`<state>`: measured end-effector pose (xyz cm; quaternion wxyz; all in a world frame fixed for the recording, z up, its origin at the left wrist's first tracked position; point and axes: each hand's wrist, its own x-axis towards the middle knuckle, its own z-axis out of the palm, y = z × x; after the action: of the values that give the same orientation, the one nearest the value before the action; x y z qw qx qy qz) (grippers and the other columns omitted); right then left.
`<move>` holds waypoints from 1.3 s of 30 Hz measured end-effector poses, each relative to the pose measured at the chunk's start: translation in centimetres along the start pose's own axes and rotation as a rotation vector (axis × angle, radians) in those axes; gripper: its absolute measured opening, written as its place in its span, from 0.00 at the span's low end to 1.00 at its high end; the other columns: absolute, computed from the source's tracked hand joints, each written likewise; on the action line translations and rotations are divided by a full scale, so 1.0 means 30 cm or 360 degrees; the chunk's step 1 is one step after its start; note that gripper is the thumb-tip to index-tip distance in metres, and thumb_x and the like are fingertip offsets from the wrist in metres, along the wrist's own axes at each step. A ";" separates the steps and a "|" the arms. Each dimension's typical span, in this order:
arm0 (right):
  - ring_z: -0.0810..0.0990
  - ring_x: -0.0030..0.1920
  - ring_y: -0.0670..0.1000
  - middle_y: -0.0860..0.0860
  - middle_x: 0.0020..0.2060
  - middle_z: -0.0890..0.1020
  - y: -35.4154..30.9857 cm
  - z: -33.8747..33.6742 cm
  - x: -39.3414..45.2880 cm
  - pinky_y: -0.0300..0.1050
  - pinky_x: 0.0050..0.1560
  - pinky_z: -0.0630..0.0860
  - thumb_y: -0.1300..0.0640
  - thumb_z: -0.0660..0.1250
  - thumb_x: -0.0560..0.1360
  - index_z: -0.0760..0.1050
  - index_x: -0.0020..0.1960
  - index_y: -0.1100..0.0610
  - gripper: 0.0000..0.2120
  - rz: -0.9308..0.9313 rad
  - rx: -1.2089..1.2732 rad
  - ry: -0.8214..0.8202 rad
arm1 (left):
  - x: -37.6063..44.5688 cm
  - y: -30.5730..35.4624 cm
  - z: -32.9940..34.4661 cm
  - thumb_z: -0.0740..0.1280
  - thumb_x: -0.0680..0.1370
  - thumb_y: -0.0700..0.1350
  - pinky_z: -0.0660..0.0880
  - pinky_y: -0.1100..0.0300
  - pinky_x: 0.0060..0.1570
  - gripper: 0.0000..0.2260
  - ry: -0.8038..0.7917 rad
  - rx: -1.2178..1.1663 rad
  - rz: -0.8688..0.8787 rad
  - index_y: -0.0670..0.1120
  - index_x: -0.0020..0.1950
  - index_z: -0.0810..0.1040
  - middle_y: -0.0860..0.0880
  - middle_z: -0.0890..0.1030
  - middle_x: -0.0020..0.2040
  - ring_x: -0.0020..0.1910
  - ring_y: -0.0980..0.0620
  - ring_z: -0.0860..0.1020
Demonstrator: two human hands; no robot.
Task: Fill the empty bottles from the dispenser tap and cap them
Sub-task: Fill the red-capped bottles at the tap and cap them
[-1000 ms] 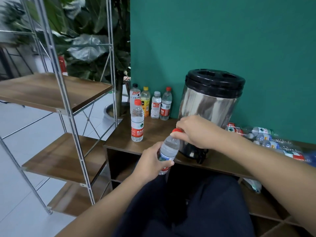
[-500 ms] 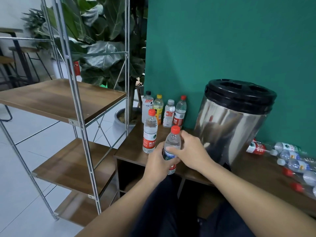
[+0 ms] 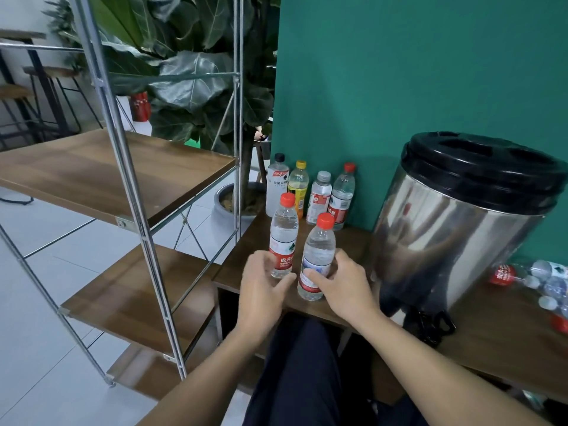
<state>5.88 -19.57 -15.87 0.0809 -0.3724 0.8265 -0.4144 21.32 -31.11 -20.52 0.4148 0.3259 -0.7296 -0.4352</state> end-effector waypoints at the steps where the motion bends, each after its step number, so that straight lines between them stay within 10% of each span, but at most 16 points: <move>1: 0.86 0.55 0.43 0.42 0.59 0.87 0.007 0.021 0.013 0.45 0.56 0.86 0.43 0.84 0.74 0.78 0.68 0.45 0.26 0.0015 0.0049 0.0015 | 0.021 -0.011 -0.010 0.82 0.78 0.52 0.80 0.57 0.62 0.21 0.0024 0.0027 -0.0030 0.57 0.64 0.75 0.59 0.78 0.60 0.60 0.59 0.79; 5: 0.87 0.59 0.46 0.43 0.63 0.86 0.032 0.113 0.073 0.53 0.61 0.87 0.44 0.84 0.74 0.78 0.71 0.45 0.28 0.0008 0.0021 0.0137 | 0.097 -0.041 -0.011 0.81 0.79 0.54 0.74 0.59 0.70 0.31 -0.0087 -0.0018 -0.0151 0.55 0.78 0.71 0.59 0.75 0.71 0.70 0.61 0.75; 10: 0.86 0.53 0.47 0.44 0.56 0.85 0.032 0.181 0.157 0.54 0.56 0.87 0.43 0.83 0.75 0.80 0.66 0.47 0.23 -0.0042 0.0019 0.0183 | 0.185 -0.104 0.007 0.76 0.83 0.51 0.79 0.55 0.68 0.18 -0.0121 -0.0104 -0.0194 0.56 0.72 0.78 0.60 0.82 0.65 0.65 0.63 0.79; 22: 0.86 0.58 0.50 0.48 0.57 0.86 -0.020 0.301 0.435 0.52 0.60 0.85 0.43 0.81 0.77 0.81 0.64 0.51 0.21 -0.0063 -0.0023 0.0164 | 0.463 -0.180 0.065 0.71 0.86 0.54 0.77 0.64 0.63 0.19 -0.0021 0.0020 -0.0191 0.53 0.76 0.77 0.59 0.83 0.67 0.62 0.65 0.81; 30: 0.86 0.58 0.51 0.49 0.57 0.87 -0.041 0.344 0.603 0.45 0.55 0.81 0.41 0.81 0.76 0.81 0.63 0.52 0.22 -0.0019 -0.0111 0.0154 | 0.648 -0.234 0.161 0.70 0.86 0.49 0.75 0.53 0.59 0.17 0.0060 0.0163 -0.0254 0.48 0.73 0.76 0.46 0.80 0.64 0.62 0.46 0.80; 39: 0.86 0.57 0.57 0.53 0.56 0.85 -0.052 0.383 0.678 0.54 0.57 0.83 0.42 0.79 0.79 0.78 0.60 0.57 0.22 0.0059 -0.0293 0.0188 | 0.760 -0.251 0.185 0.72 0.85 0.48 0.77 0.51 0.65 0.18 0.0045 0.0100 -0.0303 0.52 0.75 0.77 0.51 0.83 0.67 0.64 0.50 0.81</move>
<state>-2.61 -41.23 -18.55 0.0052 -0.3378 0.8712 -0.3562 7.14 -51.23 -21.55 0.3715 0.4127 -0.7027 -0.4449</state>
